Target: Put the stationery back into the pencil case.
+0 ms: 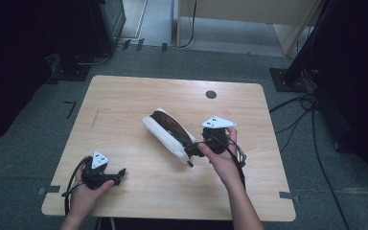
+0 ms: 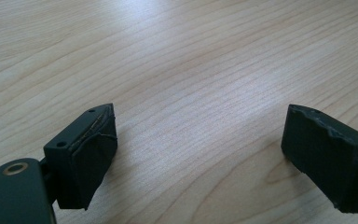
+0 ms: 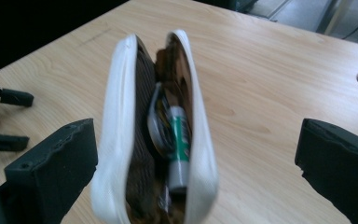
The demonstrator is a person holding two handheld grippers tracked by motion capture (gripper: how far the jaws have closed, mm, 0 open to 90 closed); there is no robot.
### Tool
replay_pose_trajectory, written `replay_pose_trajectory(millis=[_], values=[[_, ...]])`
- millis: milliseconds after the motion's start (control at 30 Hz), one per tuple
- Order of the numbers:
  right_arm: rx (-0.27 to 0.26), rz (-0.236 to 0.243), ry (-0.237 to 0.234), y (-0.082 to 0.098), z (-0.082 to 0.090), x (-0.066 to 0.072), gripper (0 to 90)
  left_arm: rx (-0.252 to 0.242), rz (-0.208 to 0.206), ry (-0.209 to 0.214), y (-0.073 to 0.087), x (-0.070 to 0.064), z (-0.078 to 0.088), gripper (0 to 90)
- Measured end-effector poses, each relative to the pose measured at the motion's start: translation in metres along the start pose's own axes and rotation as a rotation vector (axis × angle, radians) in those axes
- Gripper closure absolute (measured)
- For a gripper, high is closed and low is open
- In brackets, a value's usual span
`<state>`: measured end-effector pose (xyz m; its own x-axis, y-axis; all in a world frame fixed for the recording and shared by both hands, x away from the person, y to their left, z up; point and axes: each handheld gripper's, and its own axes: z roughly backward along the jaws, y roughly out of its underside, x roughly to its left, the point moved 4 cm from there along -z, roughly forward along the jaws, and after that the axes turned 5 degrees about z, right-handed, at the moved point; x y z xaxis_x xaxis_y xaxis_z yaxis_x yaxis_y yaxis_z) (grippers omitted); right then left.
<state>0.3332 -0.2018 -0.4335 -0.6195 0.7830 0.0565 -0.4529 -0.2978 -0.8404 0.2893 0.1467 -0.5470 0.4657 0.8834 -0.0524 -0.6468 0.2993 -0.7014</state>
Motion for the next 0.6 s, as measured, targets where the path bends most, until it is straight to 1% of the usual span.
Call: replay_pose_trajectory(millis=[67, 133, 233, 267, 300, 333, 467, 600], values=[[0.006, -0.007, 0.012, 0.008, 0.005, -0.006, 0.0, 0.0, 0.001, 0.0, 0.0, 0.0, 0.0, 10.7], [0.01, -0.012, 0.04, 0.018, 0.01, -0.014, 0.0, -0.001, 0.002, 0.001, 0.0, 0.0, 0.0, 10.7], [0.0, -0.055, 0.079, 0.034, 0.02, -0.025, 0.0, 0.0, 0.0, 0.0, 0.0, 0.0, 0.0, 10.7], [0.005, -0.071, 0.09, 0.041, 0.022, -0.028, 0.0, 0.002, -0.003, 0.002, -0.001, -0.001, -0.001, 10.7], [0.003, -0.078, 0.109, 0.049, 0.024, -0.033, 0.0, 0.001, -0.003, 0.003, -0.001, -0.001, -0.001, 10.7], [0.004, -0.086, 0.118, 0.053, 0.025, -0.035, 0.0, 0.001, -0.003, 0.003, -0.001, -0.001, -0.001, 10.7], [0.025, -0.118, 0.138, 0.075, 0.03, -0.043, 0.0, 0.0, -0.002, 0.003, -0.001, -0.001, -0.001, 10.7], [0.053, -0.136, 0.154, 0.097, 0.029, -0.047, 0.0, 0.0, -0.002, 0.003, -0.001, -0.001, -0.001, 10.7]])
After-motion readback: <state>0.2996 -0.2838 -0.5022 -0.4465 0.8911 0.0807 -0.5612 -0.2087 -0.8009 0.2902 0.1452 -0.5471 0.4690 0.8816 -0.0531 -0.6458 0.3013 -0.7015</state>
